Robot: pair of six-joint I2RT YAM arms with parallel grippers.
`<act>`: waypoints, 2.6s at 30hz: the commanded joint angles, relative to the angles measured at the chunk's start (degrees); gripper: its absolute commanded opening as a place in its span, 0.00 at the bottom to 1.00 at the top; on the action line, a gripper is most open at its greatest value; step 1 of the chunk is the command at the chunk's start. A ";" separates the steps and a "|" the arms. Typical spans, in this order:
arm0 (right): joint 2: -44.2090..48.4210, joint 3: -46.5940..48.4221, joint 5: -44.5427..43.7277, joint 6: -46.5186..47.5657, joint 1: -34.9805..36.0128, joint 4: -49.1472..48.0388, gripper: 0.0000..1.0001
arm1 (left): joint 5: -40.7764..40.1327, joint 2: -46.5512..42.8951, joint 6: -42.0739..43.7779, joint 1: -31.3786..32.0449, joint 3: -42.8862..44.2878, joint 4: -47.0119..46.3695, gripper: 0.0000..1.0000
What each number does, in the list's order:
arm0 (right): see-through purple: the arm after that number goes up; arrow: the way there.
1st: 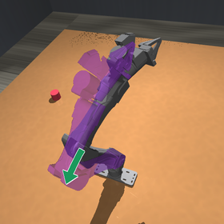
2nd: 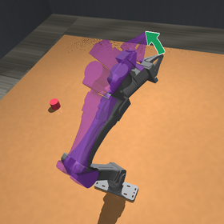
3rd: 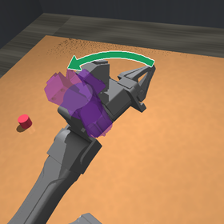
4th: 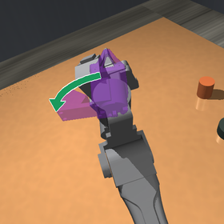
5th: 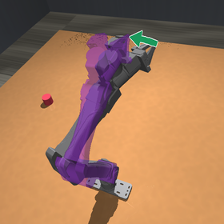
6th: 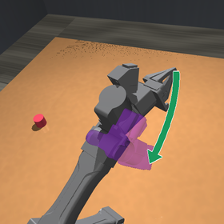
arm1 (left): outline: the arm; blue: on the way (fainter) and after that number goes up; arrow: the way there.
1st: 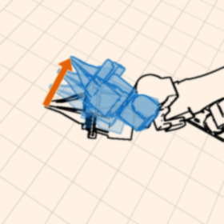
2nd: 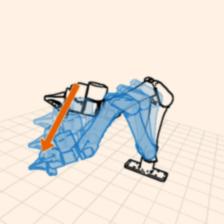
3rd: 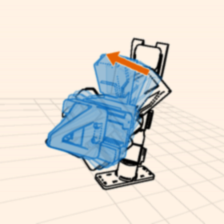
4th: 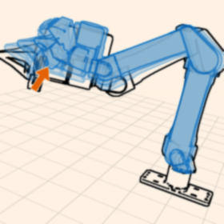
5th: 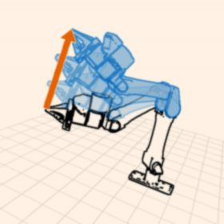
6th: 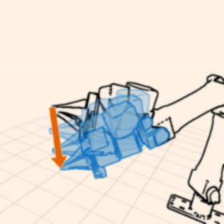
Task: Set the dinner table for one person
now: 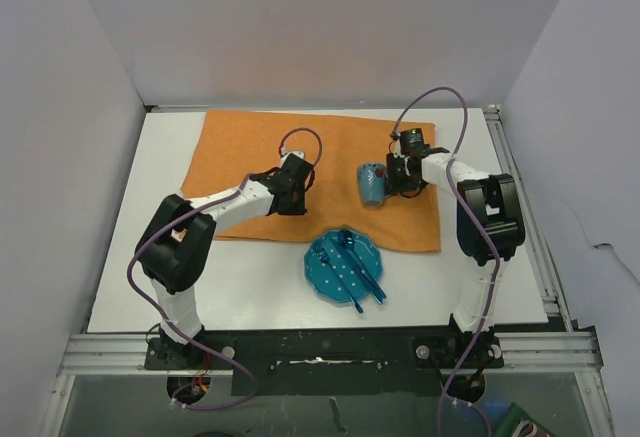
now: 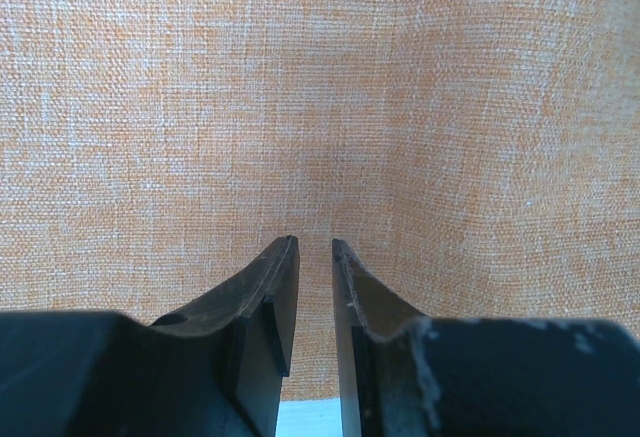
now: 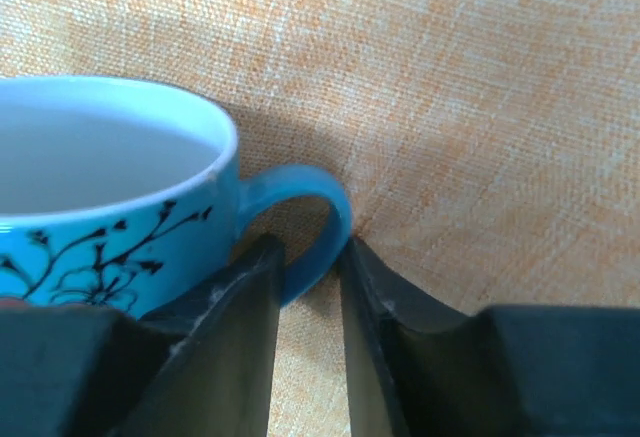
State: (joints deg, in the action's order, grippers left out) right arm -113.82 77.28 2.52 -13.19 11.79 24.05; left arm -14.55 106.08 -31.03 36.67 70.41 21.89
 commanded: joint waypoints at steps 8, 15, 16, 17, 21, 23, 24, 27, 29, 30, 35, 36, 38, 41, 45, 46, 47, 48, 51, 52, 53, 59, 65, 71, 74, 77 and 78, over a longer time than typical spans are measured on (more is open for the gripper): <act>-2.27 4.72 2.10 -1.06 2.99 3.89 0.00 | 0.12 -0.81 0.18 0.16 1.90 -1.17 0.20; -0.07 5.40 0.94 0.18 3.09 3.50 0.00 | 1.32 0.15 0.09 0.42 1.75 -1.85 0.20; 0.07 6.00 0.45 0.79 3.12 3.65 0.00 | 1.29 0.25 0.01 0.57 1.70 -1.83 0.20; 0.23 6.82 0.28 1.34 3.12 3.85 0.00 | 1.28 0.26 -0.07 0.62 1.66 -1.88 0.20; 0.05 11.00 -1.33 3.29 2.62 3.47 0.00 | 1.34 0.28 -0.18 0.89 1.55 -1.99 0.20; -0.89 14.10 -1.79 3.93 2.04 4.43 0.00 | 1.21 0.19 -0.18 0.87 1.66 -1.77 0.20; -1.37 15.68 -1.93 4.27 1.86 5.06 0.00 | 1.08 0.04 -0.18 0.89 1.64 -1.69 0.20; -2.72 19.18 -2.28 5.09 1.44 6.36 0.00 | 0.64 -0.39 -0.17 0.93 1.49 -1.58 0.20; -3.31 20.57 -2.86 5.43 1.32 6.83 0.00 | 0.46 -0.35 -0.13 0.94 1.48 -1.50 0.20; -3.57 21.14 -2.92 5.64 1.28 6.88 0.00 | 0.48 -0.28 -0.17 0.94 1.55 -1.50 0.20; -5.69 24.04 -2.44 6.88 0.37 6.71 0.00 | 0.83 0.33 -0.17 1.02 1.83 -1.50 0.20; -6.50 24.74 -2.22 7.04 0.26 6.88 0.00 | 0.82 0.38 -0.18 0.97 1.79 -1.50 0.20; -7.12 25.20 -1.54 7.21 0.04 6.70 0.00 | 0.83 0.53 -0.17 1.00 1.83 -1.50 0.20; -7.43 24.60 -0.50 7.17 -0.06 6.47 0.00 | 0.63 0.74 -0.18 0.99 1.95 -1.46 0.20; -6.98 22.70 0.39 7.03 -0.03 6.15 0.00 | 0.77 1.04 -0.17 1.03 2.10 -1.41 0.20; -7.01 22.58 0.51 7.22 -0.02 6.47 0.00 | 0.83 1.13 -0.18 0.97 2.03 -1.46 0.20; -7.14 22.61 0.63 7.44 -0.06 6.72 0.01 | 0.83 1.18 -0.22 1.03 2.13 -1.49 0.20; -7.43 22.84 0.72 7.63 -0.04 7.08 0.08 | 0.93 1.18 -0.25 0.96 2.18 -1.56 0.20; -8.35 24.28 1.31 8.80 -0.02 8.39 0.46 | 1.29 1.22 -0.26 1.05 2.18 -1.67 0.19; -8.92 25.01 1.94 9.39 -0.03 8.71 0.54 | 1.21 1.15 -0.26 1.14 2.14 -1.63 0.19; -9.42 25.76 2.33 10.01 -0.02 9.39 0.58 | 1.07 1.00 -0.25 1.23 2.18 -1.55 0.19; -12.65 29.32 3.51 13.12 0.00 11.78 0.63 | 0.74 0.60 -0.34 1.23 2.23 -1.36 0.19; -14.92 29.30 4.55 13.36 -0.07 11.33 0.62 | 0.33 0.47 -0.28 1.32 2.19 -1.00 0.19; -14.41 28.64 4.80 12.98 -0.01 10.60 0.56 | 0.03 0.27 -0.26 1.32 2.25 -0.94 0.19; -13.87 28.52 4.77 12.77 -0.05 10.67 0.42 | 0.18 0.51 -0.26 1.35 2.40 -0.95 0.19; -13.39 28.39 4.83 12.31 0.00 10.64 0.01 | 0.54 0.71 -0.24 1.35 2.38 -1.12 0.19; -13.14 28.11 4.82 12.12 -0.11 10.51 0.00 | 0.53 0.83 -0.26 1.35 2.36 -1.13 0.19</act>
State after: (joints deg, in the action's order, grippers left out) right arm -128.51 104.77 6.48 -0.69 11.62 35.38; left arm -13.67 107.09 -31.07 37.78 70.41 21.85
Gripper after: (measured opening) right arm 0.078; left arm 0.194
